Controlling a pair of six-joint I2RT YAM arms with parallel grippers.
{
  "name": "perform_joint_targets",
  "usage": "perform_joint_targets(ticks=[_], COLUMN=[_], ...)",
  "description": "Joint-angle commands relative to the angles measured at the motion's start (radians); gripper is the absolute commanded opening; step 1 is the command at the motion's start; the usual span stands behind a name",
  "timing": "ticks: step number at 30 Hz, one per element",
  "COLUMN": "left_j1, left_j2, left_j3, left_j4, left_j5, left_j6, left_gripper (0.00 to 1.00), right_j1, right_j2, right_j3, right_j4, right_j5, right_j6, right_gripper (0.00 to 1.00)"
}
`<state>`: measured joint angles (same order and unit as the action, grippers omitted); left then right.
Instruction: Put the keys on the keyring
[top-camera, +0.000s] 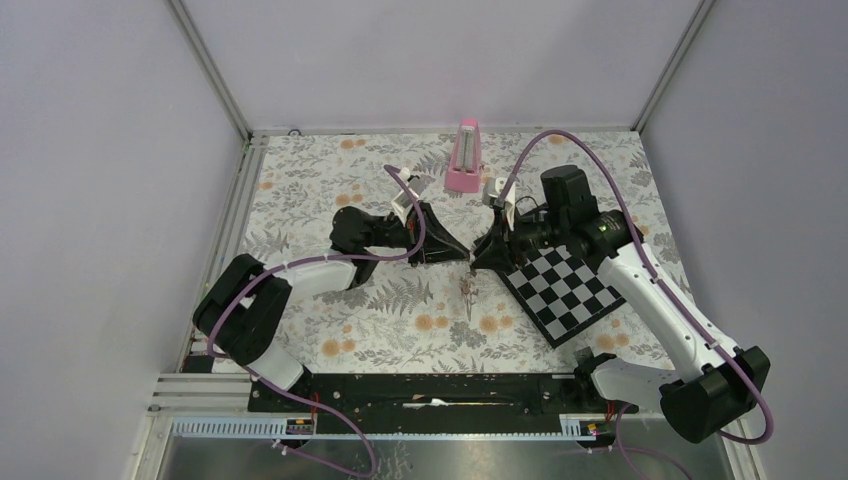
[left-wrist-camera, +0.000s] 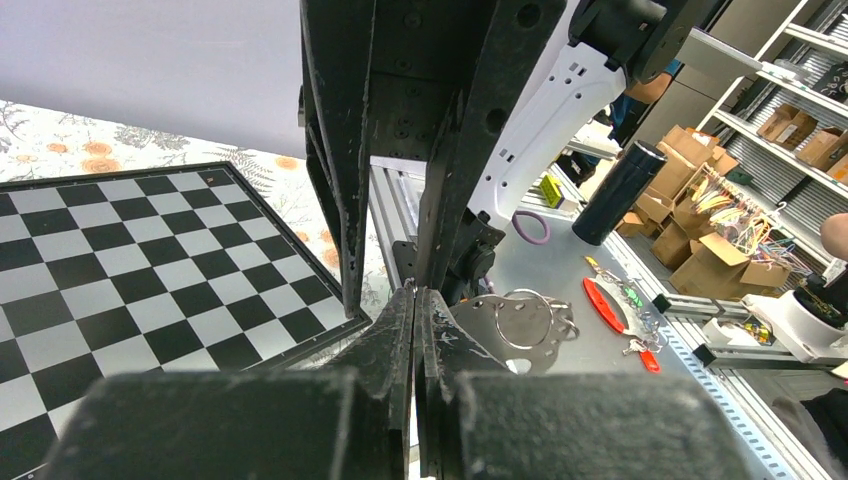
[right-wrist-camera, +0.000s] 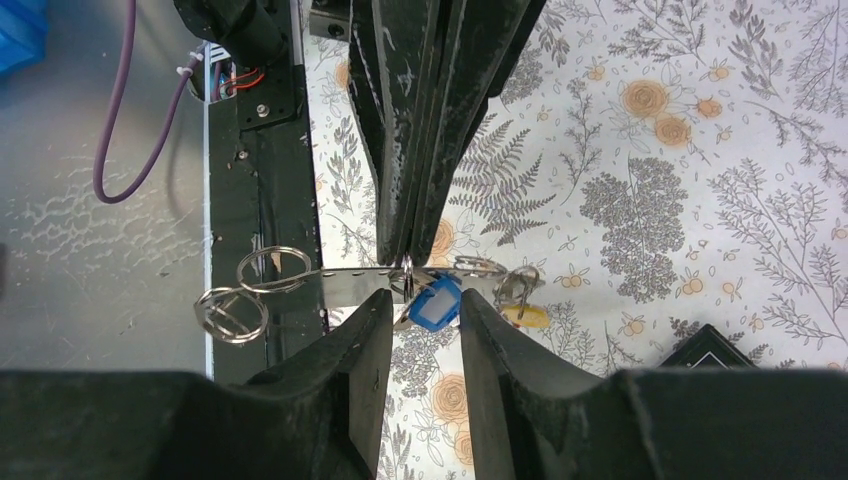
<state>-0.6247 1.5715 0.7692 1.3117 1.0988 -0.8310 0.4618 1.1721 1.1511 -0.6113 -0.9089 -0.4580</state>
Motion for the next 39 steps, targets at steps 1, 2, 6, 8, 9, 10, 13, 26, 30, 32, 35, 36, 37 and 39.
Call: perform_joint_targets(ticks=[1,2,6,8,9,10,13,26,30,32,35,36,37,39], left_j1=[0.0,0.0,-0.002,-0.004,-0.004,-0.004,-0.006,-0.006,-0.006,-0.005,-0.004,-0.005,-0.004,-0.004], left_j2=[-0.002,-0.001,0.003,0.004,0.003,0.002,0.0,-0.002,-0.003,-0.005,-0.009,-0.012,-0.016,-0.029], left_j3=[0.0,0.0,0.004,0.004,0.004,0.004,0.004,0.005,-0.001,-0.005,-0.008,-0.009,-0.008,-0.004], left_j4=[0.074,0.073,0.073,0.073,0.072,0.073,0.073,0.079,0.085,0.087,0.083,0.074,0.058,-0.017], left_j5=[-0.004,-0.003,-0.002,-0.001,0.0,0.0,-0.001,-0.006,-0.006,-0.005,-0.001,0.004,0.007,0.019], left_j6=[0.013,0.013,0.012,0.012,0.011,0.011,0.01,0.009,0.009,0.01,0.023,0.037,0.057,0.117], left_gripper=[0.0,0.0,0.0,0.0,0.0,0.0,0.0,0.0,0.0,0.0,0.0,0.0,0.0,0.0], right_j1=[-0.006,-0.005,-0.006,-0.006,-0.006,-0.006,-0.006,-0.006,-0.006,-0.006,-0.006,-0.006,-0.007,-0.004], right_j2=[-0.004,-0.005,-0.007,-0.004,-0.003,-0.002,0.001,0.013,0.013,0.011,0.01,0.01,0.011,0.013], right_j3=[0.06,0.063,0.07,0.07,0.069,0.066,0.052,0.008,0.004,0.012,0.033,0.041,0.049,0.065], right_j4=[0.015,0.01,0.008,0.008,0.011,0.014,0.027,0.046,0.045,0.036,0.012,0.0,-0.011,-0.038], right_j5=[-0.037,-0.04,-0.038,-0.031,-0.029,-0.026,-0.028,-0.067,-0.059,-0.047,-0.029,-0.02,-0.01,0.013], right_j6=[0.001,-0.001,-0.002,-0.002,-0.002,-0.002,0.003,0.012,0.009,-0.001,-0.017,-0.024,-0.03,-0.046], right_gripper=[0.38,0.38,0.37,0.35,0.33,0.31,0.28,0.14,0.05,0.0,0.0,0.0,0.0,0.0])
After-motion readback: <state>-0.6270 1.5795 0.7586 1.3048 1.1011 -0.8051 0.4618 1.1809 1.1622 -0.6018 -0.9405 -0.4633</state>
